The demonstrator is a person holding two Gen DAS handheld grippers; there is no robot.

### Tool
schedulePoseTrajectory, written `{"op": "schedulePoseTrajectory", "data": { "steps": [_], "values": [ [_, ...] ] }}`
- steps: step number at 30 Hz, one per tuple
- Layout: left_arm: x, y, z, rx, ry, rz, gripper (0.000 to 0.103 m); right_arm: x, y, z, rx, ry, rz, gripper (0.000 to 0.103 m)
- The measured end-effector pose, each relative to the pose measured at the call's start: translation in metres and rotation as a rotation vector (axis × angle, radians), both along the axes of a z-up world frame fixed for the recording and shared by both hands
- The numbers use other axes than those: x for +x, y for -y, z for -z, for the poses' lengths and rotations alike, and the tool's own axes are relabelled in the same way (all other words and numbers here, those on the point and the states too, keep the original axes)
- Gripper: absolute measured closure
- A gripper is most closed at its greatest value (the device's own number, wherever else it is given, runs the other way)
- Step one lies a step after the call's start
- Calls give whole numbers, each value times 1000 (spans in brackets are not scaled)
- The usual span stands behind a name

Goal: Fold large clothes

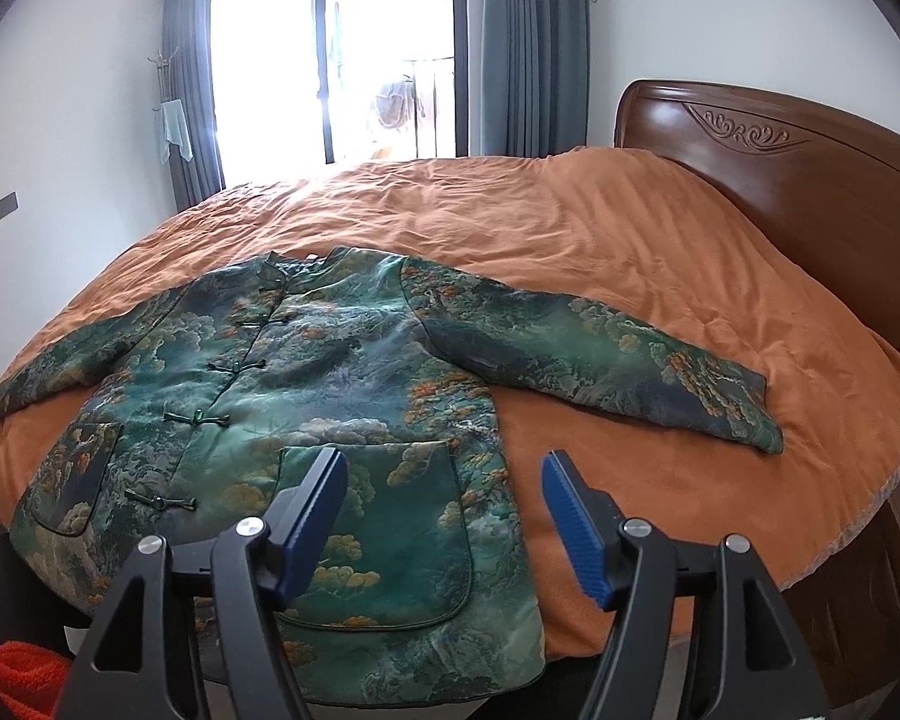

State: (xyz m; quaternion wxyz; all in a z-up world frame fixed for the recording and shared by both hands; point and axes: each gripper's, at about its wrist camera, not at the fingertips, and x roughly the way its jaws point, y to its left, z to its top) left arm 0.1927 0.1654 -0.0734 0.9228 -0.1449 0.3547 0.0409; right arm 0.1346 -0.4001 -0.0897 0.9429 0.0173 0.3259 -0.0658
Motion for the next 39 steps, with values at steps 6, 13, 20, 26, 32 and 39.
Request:
{"op": "schedulePoseTrajectory", "data": {
  "steps": [6,13,20,26,32,39],
  "values": [
    [8,23,-3,0,-4,30,3,6,37,1,37,-18,62,34],
    [3,60,-20,78,84,24,2,19,71,-9,68,3,130,34],
    [14,93,-8,184,39,77,2,36,85,-34,-22,125,147,29],
    [19,112,0,203,-51,179,2,62,141,32,236,37,189,27],
    [14,126,-13,263,-27,195,1,79,225,92,516,-9,372,27],
    [23,134,-14,221,-27,217,1,86,280,134,711,3,597,27]
  ]
}}
